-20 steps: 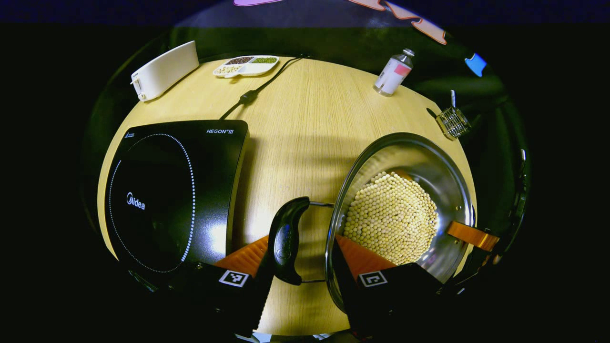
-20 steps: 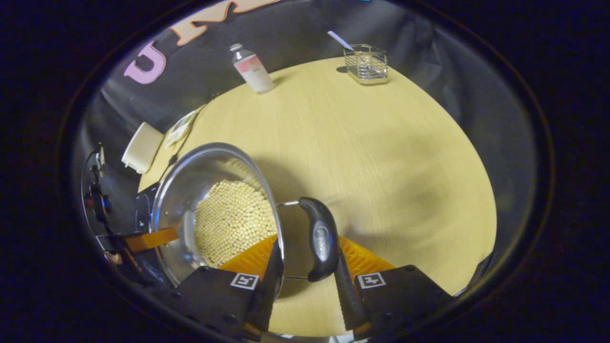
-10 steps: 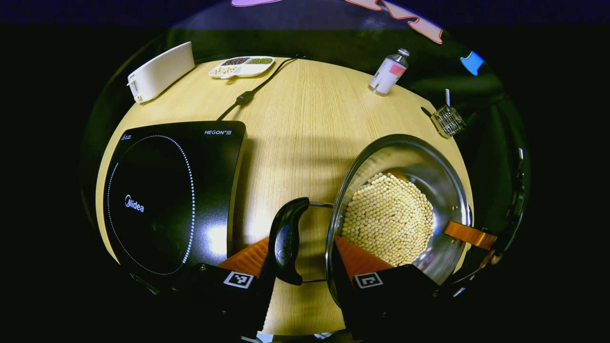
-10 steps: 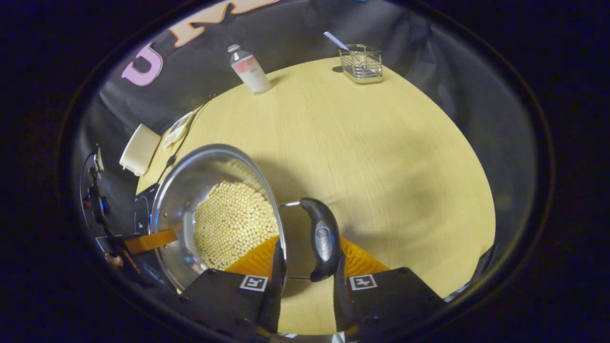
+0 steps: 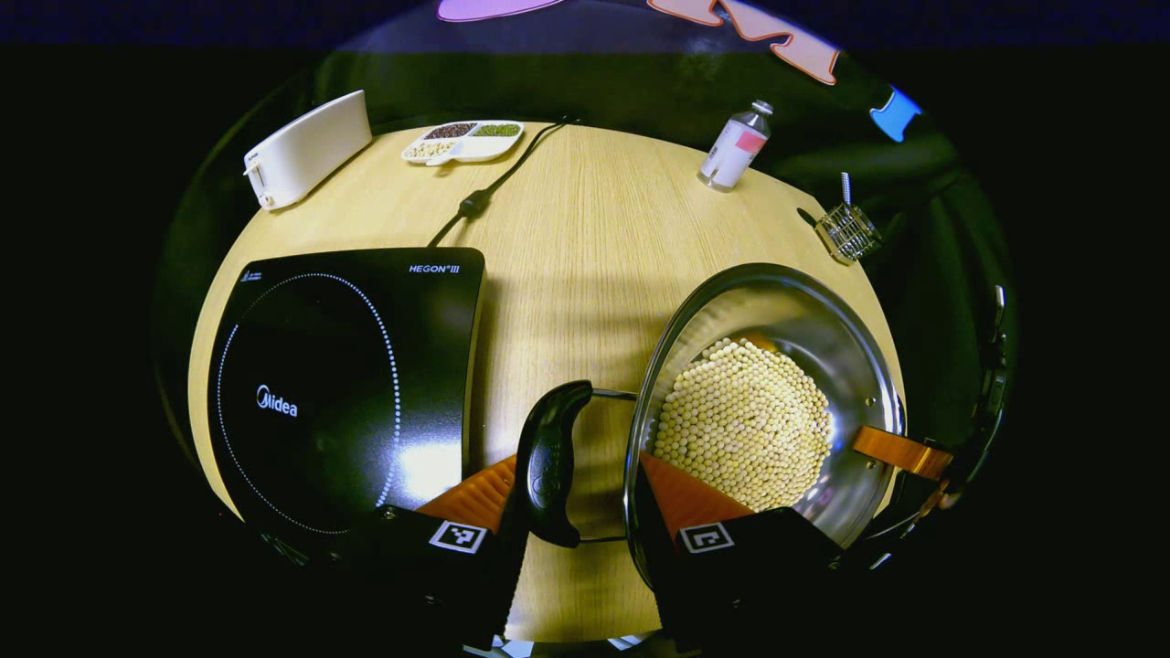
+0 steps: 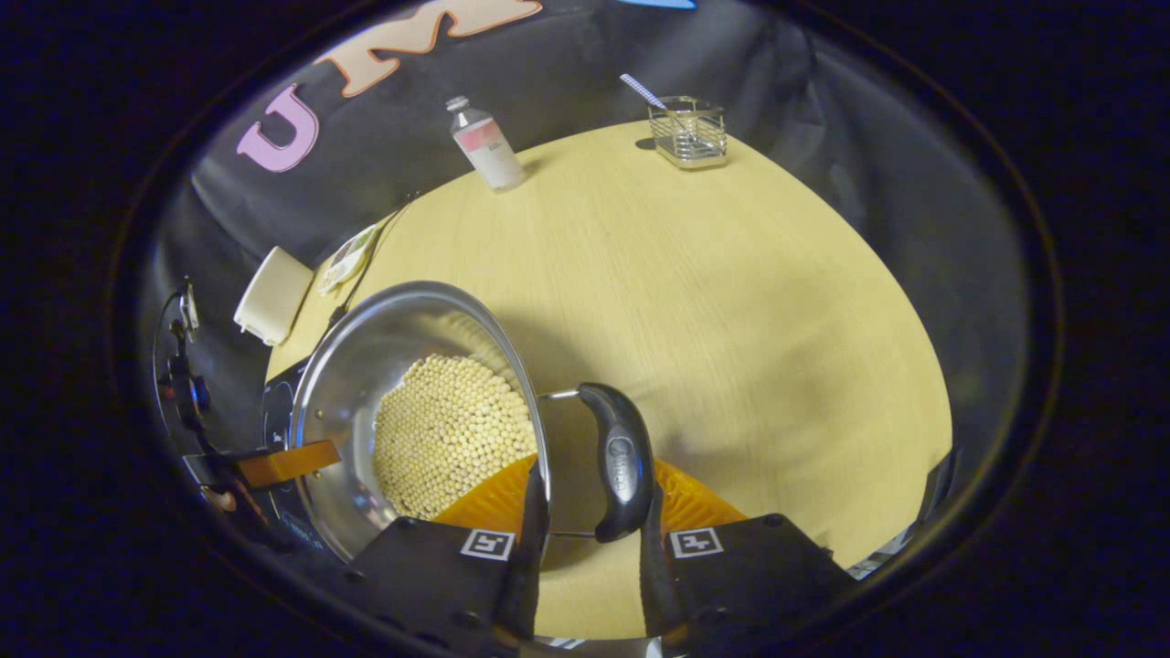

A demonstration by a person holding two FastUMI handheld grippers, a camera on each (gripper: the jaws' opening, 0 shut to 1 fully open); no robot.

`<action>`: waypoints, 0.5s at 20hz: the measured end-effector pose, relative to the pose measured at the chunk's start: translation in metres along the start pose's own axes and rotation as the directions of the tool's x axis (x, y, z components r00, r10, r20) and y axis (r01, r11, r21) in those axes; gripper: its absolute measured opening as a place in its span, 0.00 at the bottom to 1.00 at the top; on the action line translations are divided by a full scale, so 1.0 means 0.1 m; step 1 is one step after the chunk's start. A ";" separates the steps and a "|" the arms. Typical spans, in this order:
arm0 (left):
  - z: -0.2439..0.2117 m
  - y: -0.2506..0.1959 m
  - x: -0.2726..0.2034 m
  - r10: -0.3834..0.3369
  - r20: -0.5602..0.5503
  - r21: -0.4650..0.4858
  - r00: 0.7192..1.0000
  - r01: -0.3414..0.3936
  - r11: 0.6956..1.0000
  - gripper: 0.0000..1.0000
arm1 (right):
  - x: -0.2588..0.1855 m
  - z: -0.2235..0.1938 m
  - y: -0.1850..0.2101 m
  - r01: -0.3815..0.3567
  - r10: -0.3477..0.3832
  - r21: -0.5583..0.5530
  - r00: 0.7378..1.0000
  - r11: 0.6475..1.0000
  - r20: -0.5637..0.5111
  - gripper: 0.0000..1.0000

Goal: First push the handle of the pot to place it horizontally, then grasp the pot with both hands and set it on the induction cooktop.

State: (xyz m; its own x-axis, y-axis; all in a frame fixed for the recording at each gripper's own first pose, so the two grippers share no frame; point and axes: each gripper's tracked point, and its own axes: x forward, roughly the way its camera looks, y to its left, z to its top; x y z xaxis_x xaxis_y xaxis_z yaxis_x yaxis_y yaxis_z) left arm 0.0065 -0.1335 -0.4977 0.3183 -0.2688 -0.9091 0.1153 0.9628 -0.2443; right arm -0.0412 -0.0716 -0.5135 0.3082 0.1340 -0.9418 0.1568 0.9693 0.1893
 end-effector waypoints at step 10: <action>0.27 0.27 -0.39 -0.017 0.081 0.014 0.997 0.016 1.000 0.62 | -0.09 0.07 0.13 -0.013 0.014 -0.012 0.996 1.000 0.087 0.41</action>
State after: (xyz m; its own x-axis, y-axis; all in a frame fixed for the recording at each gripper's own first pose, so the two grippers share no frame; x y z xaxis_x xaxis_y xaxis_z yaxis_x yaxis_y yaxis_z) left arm 0.0225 -0.0980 -0.4600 0.3915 -0.2862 -0.8745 0.1336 0.9580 -0.2537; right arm -0.0352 -0.0621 -0.5001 0.3908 0.1292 -0.9114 0.1412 0.9700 0.1981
